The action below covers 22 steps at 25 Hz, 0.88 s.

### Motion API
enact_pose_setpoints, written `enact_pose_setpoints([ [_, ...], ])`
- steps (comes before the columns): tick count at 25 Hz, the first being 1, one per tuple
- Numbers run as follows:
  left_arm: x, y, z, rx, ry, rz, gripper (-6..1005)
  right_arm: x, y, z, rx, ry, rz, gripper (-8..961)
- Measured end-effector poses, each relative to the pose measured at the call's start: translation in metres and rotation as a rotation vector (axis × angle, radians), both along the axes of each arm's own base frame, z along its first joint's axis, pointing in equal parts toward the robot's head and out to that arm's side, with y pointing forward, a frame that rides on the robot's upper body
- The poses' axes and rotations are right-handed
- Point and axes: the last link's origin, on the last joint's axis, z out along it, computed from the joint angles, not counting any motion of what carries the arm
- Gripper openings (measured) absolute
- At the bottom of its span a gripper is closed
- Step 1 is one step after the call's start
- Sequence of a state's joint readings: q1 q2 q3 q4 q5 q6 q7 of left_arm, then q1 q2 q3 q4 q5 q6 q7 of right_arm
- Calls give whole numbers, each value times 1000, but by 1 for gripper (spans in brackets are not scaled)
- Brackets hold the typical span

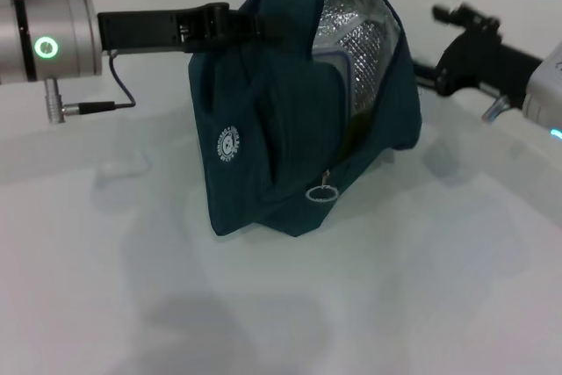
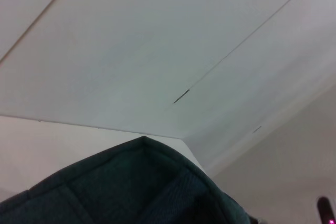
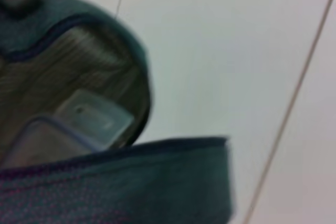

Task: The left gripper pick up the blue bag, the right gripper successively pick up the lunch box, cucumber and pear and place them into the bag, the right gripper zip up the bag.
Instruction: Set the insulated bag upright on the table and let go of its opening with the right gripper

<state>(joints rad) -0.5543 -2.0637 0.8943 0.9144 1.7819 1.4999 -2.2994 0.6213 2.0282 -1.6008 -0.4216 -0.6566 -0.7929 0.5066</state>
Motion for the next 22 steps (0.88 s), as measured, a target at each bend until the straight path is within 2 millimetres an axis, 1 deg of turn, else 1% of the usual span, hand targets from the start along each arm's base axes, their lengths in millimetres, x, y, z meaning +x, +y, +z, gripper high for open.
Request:
enact_pose_setpoints([
  [5,-4,-3,2,-2,-3,10,52,-3,3,16,136,23,55,811],
  [8,-8,-5,3,-2,-3,22,52,-3,-1,24,191,50,87,811],
  [11,-13,-6,5,3,-6,36,52,-2,-6,26,204,72,105,811],
  [16,-20,-10,6,10,-7,49,52,1,-25,35,241,137,179,811],
  [19,-25,-13,5,12,-8,58,52,-4,-41,47,265,220,246,811],
  [21,-26,-15,4,8,-10,59,52,-5,-45,49,266,239,256,811],
  [22,-26,-16,4,5,-11,59,52,-12,-53,57,244,305,286,811],
])
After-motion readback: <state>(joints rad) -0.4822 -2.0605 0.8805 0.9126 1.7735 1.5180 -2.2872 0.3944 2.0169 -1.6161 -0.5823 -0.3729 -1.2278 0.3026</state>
